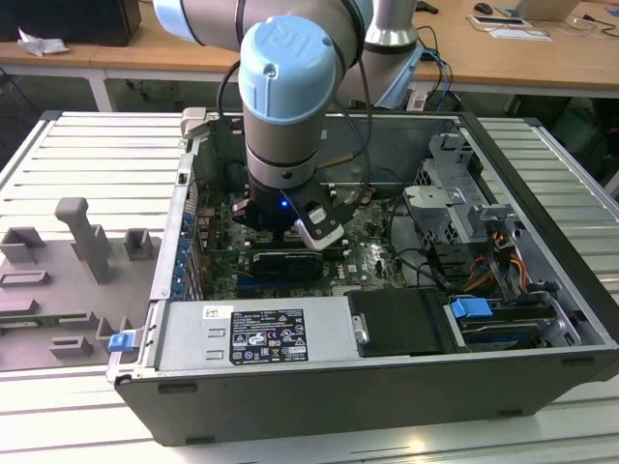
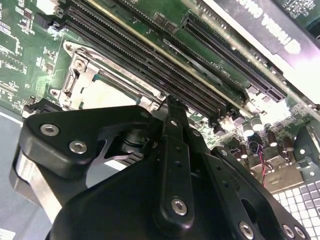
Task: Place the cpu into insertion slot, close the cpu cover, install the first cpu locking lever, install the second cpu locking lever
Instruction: 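Install the second cpu locking lever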
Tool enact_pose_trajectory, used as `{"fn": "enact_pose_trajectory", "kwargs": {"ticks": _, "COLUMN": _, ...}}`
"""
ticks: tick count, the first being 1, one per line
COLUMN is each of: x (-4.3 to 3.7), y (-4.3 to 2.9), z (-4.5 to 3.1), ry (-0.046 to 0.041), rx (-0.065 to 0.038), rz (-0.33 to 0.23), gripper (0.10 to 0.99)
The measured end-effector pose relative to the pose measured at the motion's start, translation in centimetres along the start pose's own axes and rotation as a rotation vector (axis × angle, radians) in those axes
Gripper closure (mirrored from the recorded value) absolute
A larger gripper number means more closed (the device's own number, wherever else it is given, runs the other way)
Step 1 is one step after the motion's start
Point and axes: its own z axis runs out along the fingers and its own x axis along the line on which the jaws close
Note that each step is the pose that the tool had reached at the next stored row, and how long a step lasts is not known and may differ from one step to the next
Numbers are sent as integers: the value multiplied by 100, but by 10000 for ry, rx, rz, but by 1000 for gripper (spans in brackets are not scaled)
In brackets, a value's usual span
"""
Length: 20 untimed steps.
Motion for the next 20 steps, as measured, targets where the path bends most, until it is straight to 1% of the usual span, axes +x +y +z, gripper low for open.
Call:
{"fn": "enact_pose_trajectory", "kwargs": {"ticks": 2, "x": 4, "y": -14, "z": 25, "ry": -6, "rx": -74, "rz": 1, "gripper": 980}}
{"fn": "enact_pose_trajectory", "kwargs": {"ticks": 5, "x": 5, "y": -26, "z": 50, "ry": -18, "rx": -237, "rz": 1, "gripper": 980}}
{"fn": "enact_pose_trajectory", "kwargs": {"ticks": 8, "x": 8, "y": -38, "z": 64, "ry": -25, "rx": -315, "rz": 1, "gripper": 980}}
{"fn": "enact_pose_trajectory", "kwargs": {"ticks": 11, "x": 16, "y": -53, "z": 74, "ry": -39, "rx": -450, "rz": -1, "gripper": 980}}
{"fn": "enact_pose_trajectory", "kwargs": {"ticks": 12, "x": 21, "y": -56, "z": 79, "ry": -46, "rx": -516, "rz": -3, "gripper": 980}}
{"fn": "enact_pose_trajectory", "kwargs": {"ticks": 13, "x": 25, "y": -56, "z": 81, "ry": -52, "rx": -559, "rz": -4, "gripper": 980}}
{"fn": "enact_pose_trajectory", "kwargs": {"ticks": 14, "x": 40, "y": -57, "z": 85, "ry": -65, "rx": -662, "rz": -3, "gripper": 980}}
{"fn": "enact_pose_trajectory", "kwargs": {"ticks": 15, "x": 45, "y": -58, "z": 90, "ry": -72, "rx": -733, "rz": -7, "gripper": 980}}
{"fn": "enact_pose_trajectory", "kwargs": {"ticks": 17, "x": 48, "y": -60, "z": 101, "ry": -79, "rx": -798, "rz": -5, "gripper": 980}}
{"fn": "enact_pose_trajectory", "kwargs": {"ticks": 18, "x": 49, "y": -64, "z": 113, "ry": -83, "rx": -860, "rz": -4, "gripper": 980}}
{"fn": "enact_pose_trajectory", "kwargs": {"ticks": 19, "x": 50, "y": -66, "z": 120, "ry": -85, "rx": -894, "rz": -4, "gripper": 980}}
{"fn": "enact_pose_trajectory", "kwargs": {"ticks": 20, "x": 50, "y": -67, "z": 123, "ry": -86, "rx": -903, "rz": -5, "gripper": 980}}
